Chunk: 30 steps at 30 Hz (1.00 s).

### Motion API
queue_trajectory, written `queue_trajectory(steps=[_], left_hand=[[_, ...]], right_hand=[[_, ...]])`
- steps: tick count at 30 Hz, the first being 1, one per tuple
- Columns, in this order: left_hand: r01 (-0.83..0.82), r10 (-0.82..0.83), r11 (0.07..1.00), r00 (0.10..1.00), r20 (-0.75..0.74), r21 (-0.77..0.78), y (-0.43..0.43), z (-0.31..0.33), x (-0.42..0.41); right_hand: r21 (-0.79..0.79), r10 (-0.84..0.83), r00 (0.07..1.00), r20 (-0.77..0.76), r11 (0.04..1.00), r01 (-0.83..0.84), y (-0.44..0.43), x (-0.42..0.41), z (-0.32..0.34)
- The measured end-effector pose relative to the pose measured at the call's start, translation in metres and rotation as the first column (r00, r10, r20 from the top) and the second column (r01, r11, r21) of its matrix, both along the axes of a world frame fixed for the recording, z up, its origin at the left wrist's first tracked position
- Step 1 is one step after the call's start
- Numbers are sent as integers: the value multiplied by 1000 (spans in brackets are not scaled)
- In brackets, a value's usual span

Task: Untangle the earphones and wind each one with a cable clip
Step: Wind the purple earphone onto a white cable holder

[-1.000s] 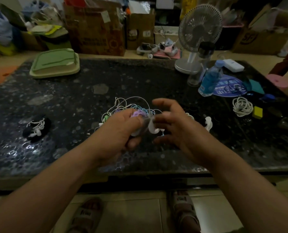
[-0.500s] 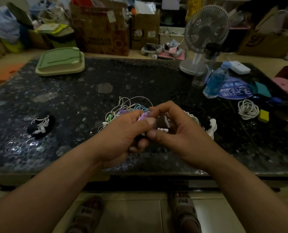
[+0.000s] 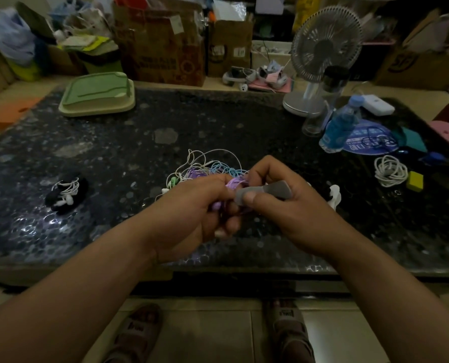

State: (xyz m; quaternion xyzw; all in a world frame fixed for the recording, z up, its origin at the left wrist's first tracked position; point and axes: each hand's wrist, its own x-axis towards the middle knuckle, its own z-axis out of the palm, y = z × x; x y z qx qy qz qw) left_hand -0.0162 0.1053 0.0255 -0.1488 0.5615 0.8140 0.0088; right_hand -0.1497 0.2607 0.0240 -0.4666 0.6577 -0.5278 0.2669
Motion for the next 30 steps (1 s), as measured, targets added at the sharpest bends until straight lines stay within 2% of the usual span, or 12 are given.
queue_trajectory(steps=[6,12,16,21,27,30], left_hand=[[-166,167,938,986,-23,-304,10,-2,0],[-210,194,907,978,-81,-365,17,-5,-2],[-186,170,931,982,-77,-314,17,-3,-2],[-106,82,927,993,-83,-361,12,-3,4],[-57,22,920,995,-94,-387,15,2,6],[-37,-5,916,995,-103,-400,13,3,6]], right_hand=[[30,-154,978,-141,987,159,-5,8,-5],[27,-252,937,-242,964,266,-11,10,-10],[31,-183,970,-157,981,190,-8,11,-8],[81,-36,998,-58,996,41,-4,7,-2],[90,30,1000,2,995,-30,-2,10,7],[92,33,999,-19,995,-31,0,12,9]])
